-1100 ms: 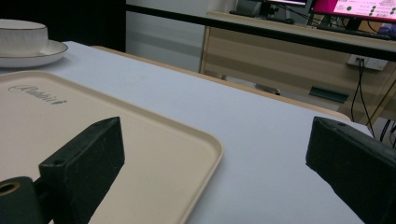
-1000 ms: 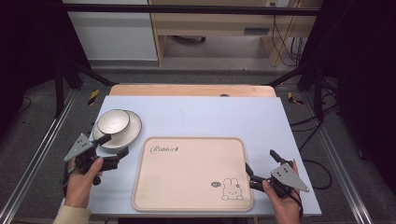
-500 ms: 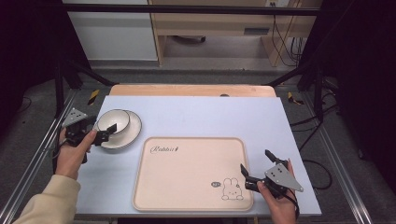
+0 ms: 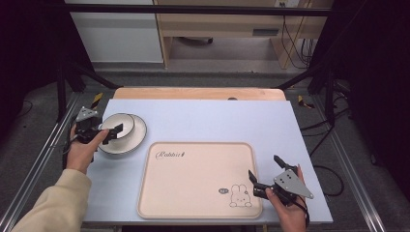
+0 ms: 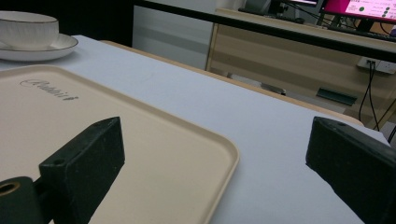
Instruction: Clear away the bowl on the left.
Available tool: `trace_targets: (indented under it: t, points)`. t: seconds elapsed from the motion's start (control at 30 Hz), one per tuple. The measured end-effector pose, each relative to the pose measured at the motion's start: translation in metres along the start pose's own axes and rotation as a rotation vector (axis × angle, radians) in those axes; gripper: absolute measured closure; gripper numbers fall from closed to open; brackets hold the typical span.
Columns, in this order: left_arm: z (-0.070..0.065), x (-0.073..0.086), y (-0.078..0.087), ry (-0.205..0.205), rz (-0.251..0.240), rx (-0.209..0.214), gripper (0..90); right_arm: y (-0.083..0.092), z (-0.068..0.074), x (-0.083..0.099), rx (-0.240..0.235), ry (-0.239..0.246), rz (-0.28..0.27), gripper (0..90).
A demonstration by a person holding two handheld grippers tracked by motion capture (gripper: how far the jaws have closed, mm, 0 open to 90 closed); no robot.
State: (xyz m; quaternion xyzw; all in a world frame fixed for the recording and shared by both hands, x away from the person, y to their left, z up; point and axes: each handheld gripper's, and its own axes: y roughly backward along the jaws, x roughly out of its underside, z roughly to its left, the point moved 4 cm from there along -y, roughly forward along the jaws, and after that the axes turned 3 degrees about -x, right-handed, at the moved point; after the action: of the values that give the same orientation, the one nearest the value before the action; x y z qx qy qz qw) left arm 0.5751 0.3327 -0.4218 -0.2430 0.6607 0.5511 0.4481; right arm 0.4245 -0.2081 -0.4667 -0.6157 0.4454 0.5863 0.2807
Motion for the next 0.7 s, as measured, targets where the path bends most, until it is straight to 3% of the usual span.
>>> trace_targets:
  t: [0.17,0.2,0.7]
  points:
    - [0.005,-0.003,-0.006,0.01,0.006,-0.018,10.4,0.0,0.0,0.001,-0.001,0.003,0.003,4.4]
    - [0.007,-0.003,-0.008,0.03,0.005,-0.022,10.9,-0.001,0.0,0.001,-0.002,0.004,0.007,4.4]
    - [0.013,-0.009,-0.016,0.0,0.029,-0.07,16.3,-0.002,0.002,0.0,-0.006,0.011,0.008,4.4]
